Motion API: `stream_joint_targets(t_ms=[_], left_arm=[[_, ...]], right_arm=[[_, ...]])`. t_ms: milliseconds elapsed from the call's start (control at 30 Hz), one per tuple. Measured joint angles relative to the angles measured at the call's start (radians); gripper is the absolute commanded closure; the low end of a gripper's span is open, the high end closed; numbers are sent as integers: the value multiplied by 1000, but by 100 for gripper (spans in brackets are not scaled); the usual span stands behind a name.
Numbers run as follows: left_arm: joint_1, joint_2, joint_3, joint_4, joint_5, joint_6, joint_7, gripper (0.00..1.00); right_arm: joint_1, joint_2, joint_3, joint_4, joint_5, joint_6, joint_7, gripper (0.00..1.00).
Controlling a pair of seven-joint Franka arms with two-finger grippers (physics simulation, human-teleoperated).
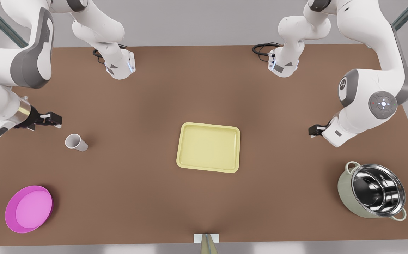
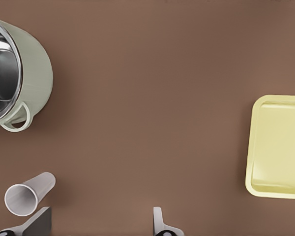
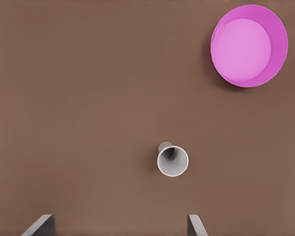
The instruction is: Use both arms to respectively pick up the white IKEA cups from the middle-left and middle-right positions, then place the white IKEA cups onto the middle-middle tray, ensuring that the cups remain upright and do not tip over
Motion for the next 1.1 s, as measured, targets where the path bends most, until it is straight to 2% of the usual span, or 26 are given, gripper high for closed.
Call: stream_joint_targets(t_ms=[133, 233, 333, 433, 533, 733, 967, 1033, 1100], left_arm=[[11, 3, 48, -34, 0, 1, 0, 0], [170, 42, 68, -125, 2, 39, 35, 0], [259, 63, 135, -303, 2, 157, 92, 0], [307, 66, 223, -385, 2, 254, 157, 0], [326, 70, 264, -492, 1, 379, 214, 0], [334, 115, 273, -529, -16, 544, 301, 0], [332, 174, 273, -534, -52, 619, 372, 0], [332, 186, 272, -534, -54, 626, 388, 48], [331, 189, 267, -534, -52, 628, 400, 53]], right_arm=[[-3, 13, -4, 1, -8, 4, -16, 0], [-153, 138, -15, -23, -14, 35, -33, 0], [-252, 187, -20, -147, -20, 150, -54, 0], [-260, 202, -19, -232, -20, 272, -72, 0], [-260, 184, -19, -347, -17, 389, -86, 0], [-259, 183, -18, -479, -15, 567, -100, 0], [-262, 188, -18, -582, -14, 706, -106, 0], [-270, 198, -18, -616, -14, 736, -107, 0], [-282, 203, -18, -640, -14, 763, -109, 0]])
